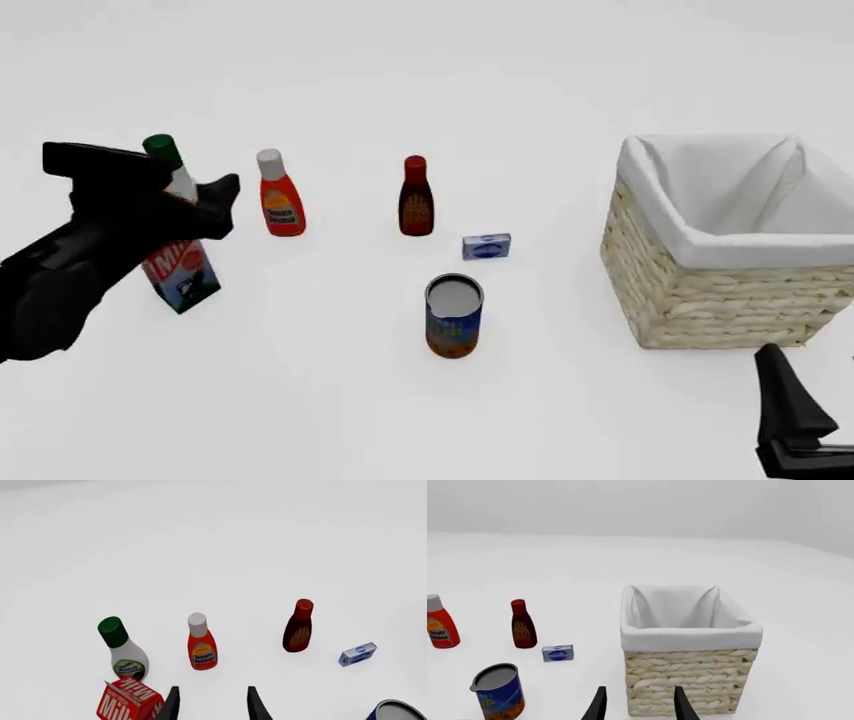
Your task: Pick the ketchup and place it in the basket.
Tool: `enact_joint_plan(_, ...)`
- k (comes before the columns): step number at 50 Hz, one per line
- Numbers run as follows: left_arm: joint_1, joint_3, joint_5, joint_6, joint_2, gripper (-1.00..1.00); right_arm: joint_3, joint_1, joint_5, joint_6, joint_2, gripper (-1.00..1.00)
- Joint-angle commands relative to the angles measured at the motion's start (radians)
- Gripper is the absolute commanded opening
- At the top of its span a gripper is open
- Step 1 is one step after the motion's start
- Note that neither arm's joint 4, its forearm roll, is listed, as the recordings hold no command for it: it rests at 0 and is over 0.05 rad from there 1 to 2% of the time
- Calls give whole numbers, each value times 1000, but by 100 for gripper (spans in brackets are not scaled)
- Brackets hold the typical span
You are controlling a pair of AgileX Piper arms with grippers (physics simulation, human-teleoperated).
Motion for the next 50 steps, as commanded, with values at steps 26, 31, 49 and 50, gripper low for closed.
enact_joint_plan(26, 27, -266, 50, -25, 258, 100, 4, 2, 16, 1, 1, 100)
enact_joint_plan(31, 31, -277, 30, -26, 300, 100, 5, 2, 17, 2, 2, 100)
enact_joint_plan(49, 46, -365, 20, -33, 402, 100, 6, -7, 16, 0, 2, 100)
enact_joint_plan(50, 46, -371, 23, -34, 404, 100, 6, -7, 16, -1, 2, 100)
